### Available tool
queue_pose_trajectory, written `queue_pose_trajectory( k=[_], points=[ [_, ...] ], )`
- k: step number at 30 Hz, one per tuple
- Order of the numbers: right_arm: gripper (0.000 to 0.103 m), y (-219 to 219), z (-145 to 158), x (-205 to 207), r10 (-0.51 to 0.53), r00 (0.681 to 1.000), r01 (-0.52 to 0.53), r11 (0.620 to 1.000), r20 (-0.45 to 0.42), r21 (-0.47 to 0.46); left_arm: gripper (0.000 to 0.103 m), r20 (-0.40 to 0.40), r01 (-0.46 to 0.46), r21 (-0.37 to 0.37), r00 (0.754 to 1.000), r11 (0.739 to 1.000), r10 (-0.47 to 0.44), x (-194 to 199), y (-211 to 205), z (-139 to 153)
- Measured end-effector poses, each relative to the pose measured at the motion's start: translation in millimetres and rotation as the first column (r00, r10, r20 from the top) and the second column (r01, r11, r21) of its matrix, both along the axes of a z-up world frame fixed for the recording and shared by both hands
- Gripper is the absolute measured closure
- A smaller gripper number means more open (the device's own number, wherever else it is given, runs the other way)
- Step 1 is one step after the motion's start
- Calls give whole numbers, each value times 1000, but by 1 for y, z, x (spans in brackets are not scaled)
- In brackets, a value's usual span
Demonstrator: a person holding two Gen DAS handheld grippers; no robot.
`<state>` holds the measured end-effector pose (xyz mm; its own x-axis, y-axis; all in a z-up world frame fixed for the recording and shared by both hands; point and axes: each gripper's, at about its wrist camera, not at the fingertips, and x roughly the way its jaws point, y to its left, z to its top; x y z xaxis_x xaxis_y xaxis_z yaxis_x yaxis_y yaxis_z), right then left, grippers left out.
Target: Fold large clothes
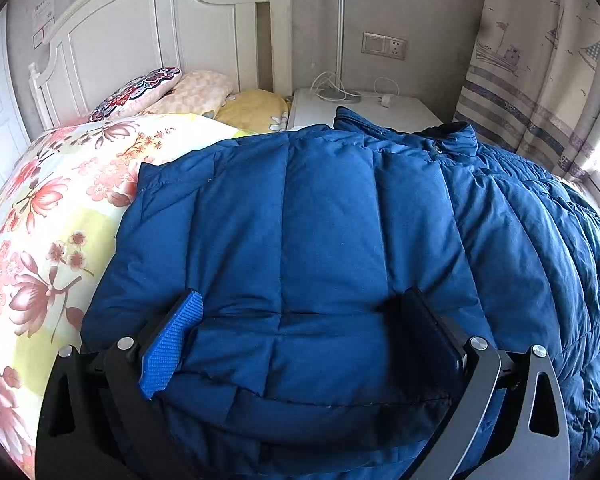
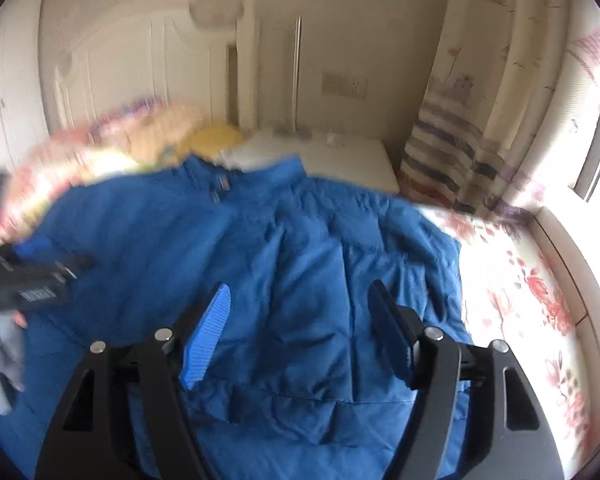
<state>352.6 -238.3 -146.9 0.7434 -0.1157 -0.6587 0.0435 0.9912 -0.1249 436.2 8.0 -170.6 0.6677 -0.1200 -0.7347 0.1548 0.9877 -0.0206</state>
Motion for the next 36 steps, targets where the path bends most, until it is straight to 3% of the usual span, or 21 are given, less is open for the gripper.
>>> queue_pose_trajectory(
  k=[2,4,7,11,14,18,19,23,27,31,36],
  points=[
    [31,-5,-22,8,-10,998,11,1000,-59,29,6,2,1,-10,1000,1000,-1,-1,1,1],
    [31,-6,-25,7,-9,999,11,999,-50,32,6,3,2,-13,1000,1000,-2,-1,1,1],
    [31,-7,-15,11,-22,996,26,999,-89,45,6,3,0,-7,1000,1000,0,-1,0,1],
    [30,-5,15,20,-49,999,48,997,8,65,6,5,0,-5,1000,1000,0,-2,-1,1],
    [27,3,24,47,-33,999,33,999,4,38,6,6,0,-6,1000,1000,0,-2,-1,1],
    [23,5,-15,90,-10,988,12,1000,-154,12,6,8,2,-15,1000,1000,-2,-2,0,2],
    [22,4,-20,91,1,991,1,1000,-136,20,6,8,3,-18,1000,1000,-3,-2,0,2],
    [22,-1,-10,76,-22,992,29,998,-121,62,6,7,2,-17,1000,1000,-2,-2,1,1],
    [20,-1,8,22,-28,1000,28,997,-13,65,6,6,2,-15,1000,1000,-2,-3,0,1],
    [17,-4,-18,1,-19,997,19,1000,-74,6,6,7,3,-15,1000,1000,-3,-3,1,2],
    [17,-9,-21,3,-20,996,23,999,-84,44,6,8,3,-15,1000,1000,-3,-3,1,1]
  ],
)
